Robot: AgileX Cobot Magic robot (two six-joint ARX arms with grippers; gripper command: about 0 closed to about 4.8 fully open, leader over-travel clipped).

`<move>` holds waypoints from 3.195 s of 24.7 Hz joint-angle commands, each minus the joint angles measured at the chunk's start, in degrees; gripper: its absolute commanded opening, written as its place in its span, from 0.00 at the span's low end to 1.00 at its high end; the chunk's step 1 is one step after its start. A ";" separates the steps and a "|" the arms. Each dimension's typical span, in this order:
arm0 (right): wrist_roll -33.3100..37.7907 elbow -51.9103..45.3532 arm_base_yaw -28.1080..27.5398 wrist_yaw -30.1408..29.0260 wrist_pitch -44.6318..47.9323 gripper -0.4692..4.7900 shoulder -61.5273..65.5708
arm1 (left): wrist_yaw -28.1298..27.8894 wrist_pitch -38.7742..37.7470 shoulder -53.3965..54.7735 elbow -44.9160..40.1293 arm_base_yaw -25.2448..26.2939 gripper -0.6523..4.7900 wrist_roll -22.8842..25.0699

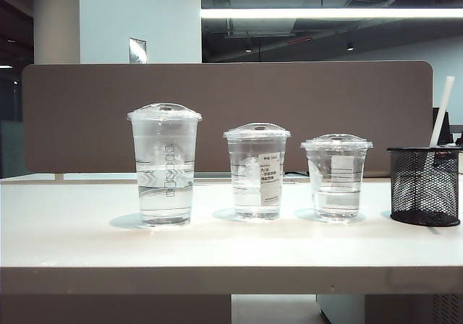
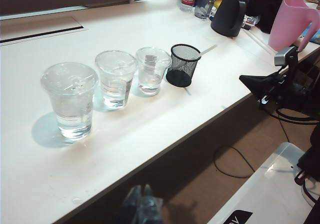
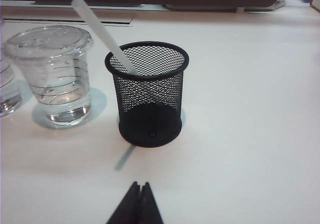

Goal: Pick up the straw and insert it into the large coffee cup.

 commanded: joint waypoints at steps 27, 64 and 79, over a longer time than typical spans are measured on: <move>1.11 13.90 0.00 8.94 9.49 0.08 0.09 | 0.00 0.76 0.07 0.17 0.09 0.12 0.26; 3.02 4.22 -5.33 -11.67 49.59 0.10 46.84 | 0.24 0.68 0.07 0.17 0.09 0.12 0.24; -3.26 3.87 2.93 -5.42 52.06 0.53 52.70 | 0.24 0.68 0.07 0.17 0.09 0.12 0.24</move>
